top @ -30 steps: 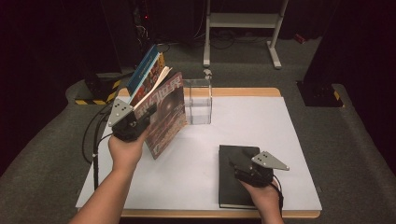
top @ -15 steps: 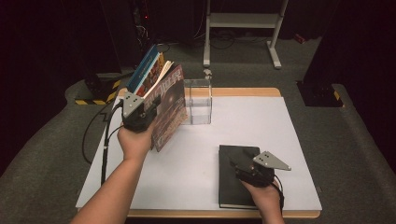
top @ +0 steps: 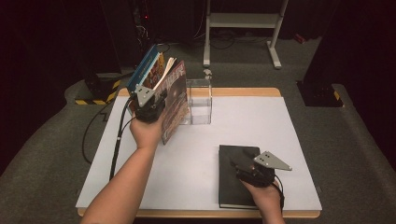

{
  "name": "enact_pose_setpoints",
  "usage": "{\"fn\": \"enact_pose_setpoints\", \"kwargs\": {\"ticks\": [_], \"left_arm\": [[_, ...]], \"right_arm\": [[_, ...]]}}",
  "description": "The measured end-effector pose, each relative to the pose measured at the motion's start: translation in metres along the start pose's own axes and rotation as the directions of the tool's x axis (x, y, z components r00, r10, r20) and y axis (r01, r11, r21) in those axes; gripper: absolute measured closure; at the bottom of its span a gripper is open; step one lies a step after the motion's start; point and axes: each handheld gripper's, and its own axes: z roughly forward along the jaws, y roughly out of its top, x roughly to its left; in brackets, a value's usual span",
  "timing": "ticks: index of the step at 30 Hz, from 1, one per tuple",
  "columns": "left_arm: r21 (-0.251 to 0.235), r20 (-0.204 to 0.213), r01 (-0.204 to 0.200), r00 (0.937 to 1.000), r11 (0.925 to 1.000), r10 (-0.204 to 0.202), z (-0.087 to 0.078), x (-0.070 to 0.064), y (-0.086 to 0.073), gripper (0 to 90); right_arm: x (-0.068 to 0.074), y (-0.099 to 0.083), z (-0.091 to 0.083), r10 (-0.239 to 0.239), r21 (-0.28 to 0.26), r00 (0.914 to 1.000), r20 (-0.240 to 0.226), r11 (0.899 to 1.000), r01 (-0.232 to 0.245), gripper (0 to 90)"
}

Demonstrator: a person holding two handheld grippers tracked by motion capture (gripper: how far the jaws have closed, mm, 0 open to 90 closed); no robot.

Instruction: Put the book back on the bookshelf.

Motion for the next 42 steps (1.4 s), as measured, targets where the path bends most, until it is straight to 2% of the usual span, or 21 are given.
{"fn": "enact_pose_setpoints", "kwargs": {"ticks": [11, 16, 21, 25, 42], "left_arm": [[-0.001, -0.048, 0.004, 0.9988, 1.0, -0.004, 0.023, -0.001, 0.006, 84.2], [0.011, -0.051, 0.005, 0.9987, 0.9999, -0.005, 0.03, -0.002, 0.008, 84.2], [0.003, -0.06, 0.028, 0.9978, 0.9996, -0.028, 0.037, -0.001, 0.009, 84.2], [0.003, -0.064, 0.032, 0.9974, 0.9995, -0.032, 0.043, 0.001, 0.009, 84.2], [-0.005, -0.068, 0.047, 0.9966, 0.9989, -0.047, 0.058, -0.001, 0.0, 84.2]], "right_arm": [[-0.002, 0.0, -0.001, 0.014, -0.009, 0.9999, -0.004, 1.0, -0.014, 33.2], [-0.003, 0.0, -0.002, 0.014, -0.01, 0.9999, -0.005, 1.0, -0.014, 33.1], [-0.004, 0.0, -0.002, 0.021, -0.01, 0.9997, -0.011, 1.0, -0.021, 33.1], [-0.004, 0.001, -0.001, 0.021, -0.011, 0.9997, -0.014, 1.0, -0.021, 33.2], [-0.006, -0.001, -0.001, 0.026, -0.004, 0.9997, -0.005, 1.0, -0.026, 33.1]]}}
